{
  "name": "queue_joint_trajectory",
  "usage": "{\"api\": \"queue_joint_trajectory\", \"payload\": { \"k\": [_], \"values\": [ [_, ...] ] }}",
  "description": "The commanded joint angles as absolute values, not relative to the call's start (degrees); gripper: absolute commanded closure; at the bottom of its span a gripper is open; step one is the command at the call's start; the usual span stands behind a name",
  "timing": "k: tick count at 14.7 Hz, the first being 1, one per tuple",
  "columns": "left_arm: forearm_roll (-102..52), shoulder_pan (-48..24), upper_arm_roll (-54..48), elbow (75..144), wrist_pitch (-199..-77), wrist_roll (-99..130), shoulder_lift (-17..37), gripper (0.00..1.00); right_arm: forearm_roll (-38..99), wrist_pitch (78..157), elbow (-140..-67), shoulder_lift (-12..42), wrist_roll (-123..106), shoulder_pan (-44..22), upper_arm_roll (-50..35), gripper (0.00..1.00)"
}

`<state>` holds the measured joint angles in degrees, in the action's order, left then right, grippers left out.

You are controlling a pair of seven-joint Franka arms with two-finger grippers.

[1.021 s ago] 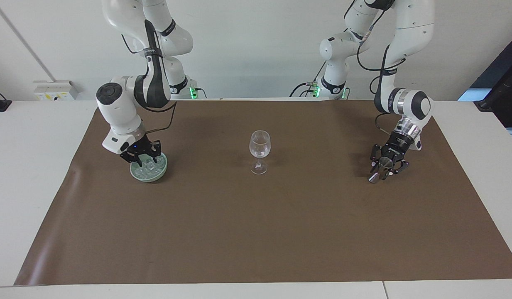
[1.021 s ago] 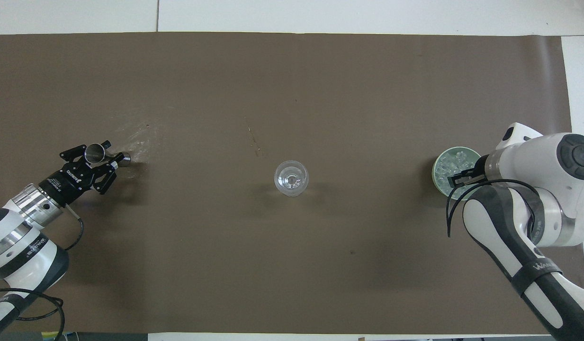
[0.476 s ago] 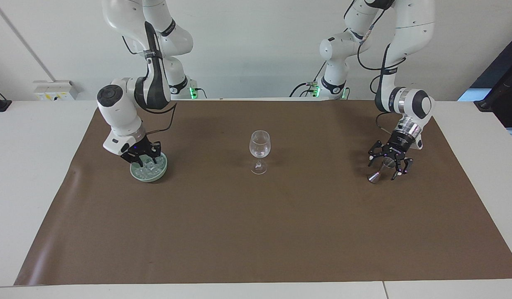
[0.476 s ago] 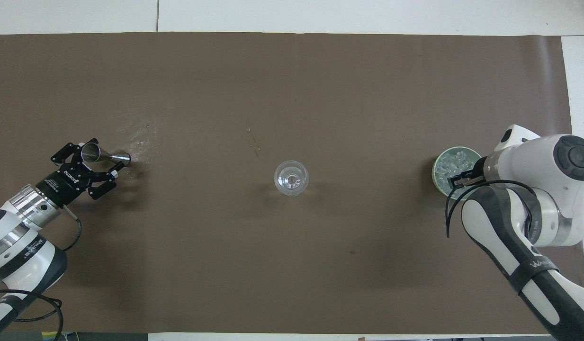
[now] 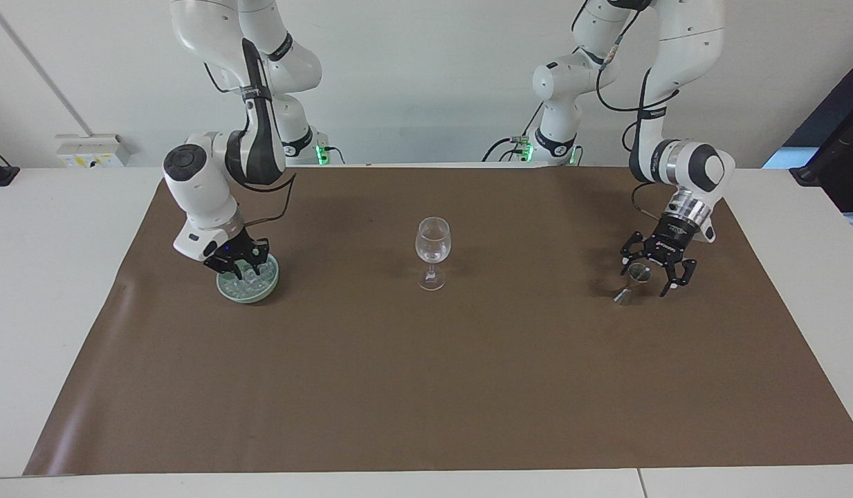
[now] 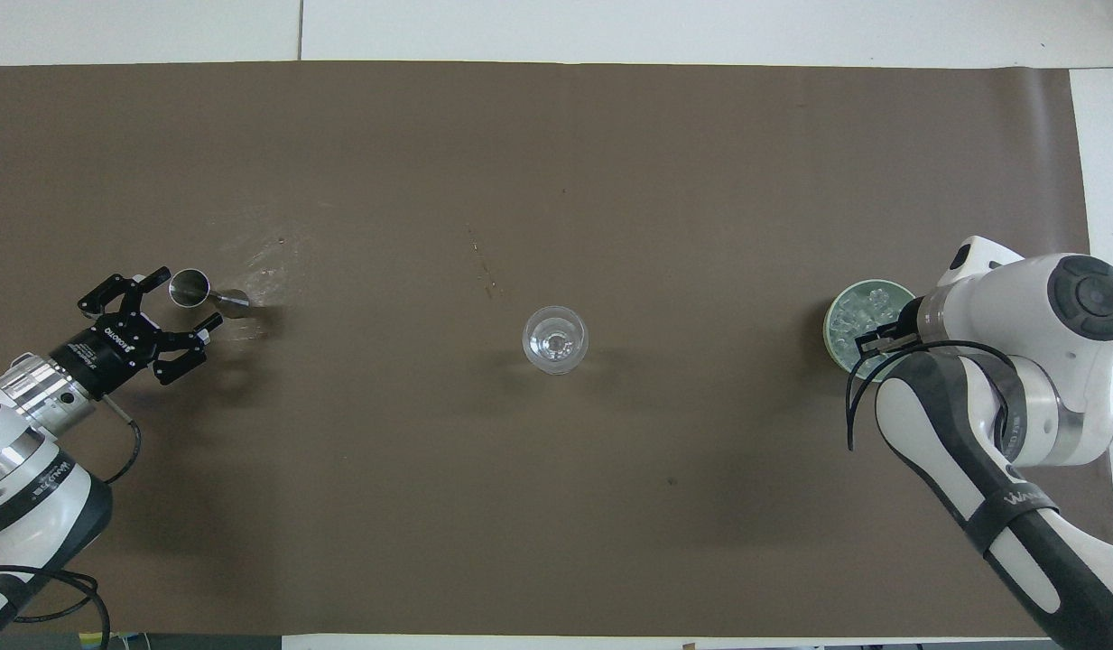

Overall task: Pour wine and add ice with both arms
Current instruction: 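Set down the cup with the left gripper while the right gripper grasps ice, then carry the ice toward the glass with the right gripper while the left gripper withdraws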

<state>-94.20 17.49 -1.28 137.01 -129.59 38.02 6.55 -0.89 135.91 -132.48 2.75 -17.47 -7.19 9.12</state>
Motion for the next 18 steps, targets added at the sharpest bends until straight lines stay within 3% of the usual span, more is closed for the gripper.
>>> {"api": "queue_joint_trajectory", "payload": {
  "k": [1,3,7,12,15,18],
  "values": [
    [-84.4,20.4,-1.1,135.1,-129.7,41.9,5.4,0.01,0.0,136.2,-132.1,3.2,-19.6,-6.8,8.9,0.82],
    [-79.0,22.5,-1.1,133.6,-128.2,42.5,5.4,0.01,0.0,136.1,-132.1,3.2,-19.5,-6.8,8.9,0.94],
    [-64.6,27.2,-1.1,125.4,-121.4,43.7,7.7,0.01,0.0,132.0,-129.3,2.9,-19.4,-6.9,8.9,0.95],
    [-45.7,28.4,-1.1,109.1,-110.8,45.1,13.5,0.01,0.0,116.2,-116.0,1.3,-14.9,-8.2,7.8,0.95],
    [-36.9,27.3,-1.2,102.0,-106.4,44.8,15.0,0.01,0.0,106.2,-105.7,1.9,-2.3,-13.0,5.5,0.95],
    [-29.9,23.8,-1.2,98.1,-104.2,44.7,14.6,0.01,3.5,102.4,-97.9,3.0,9.8,-19.8,4.7,0.95]
  ]
}}
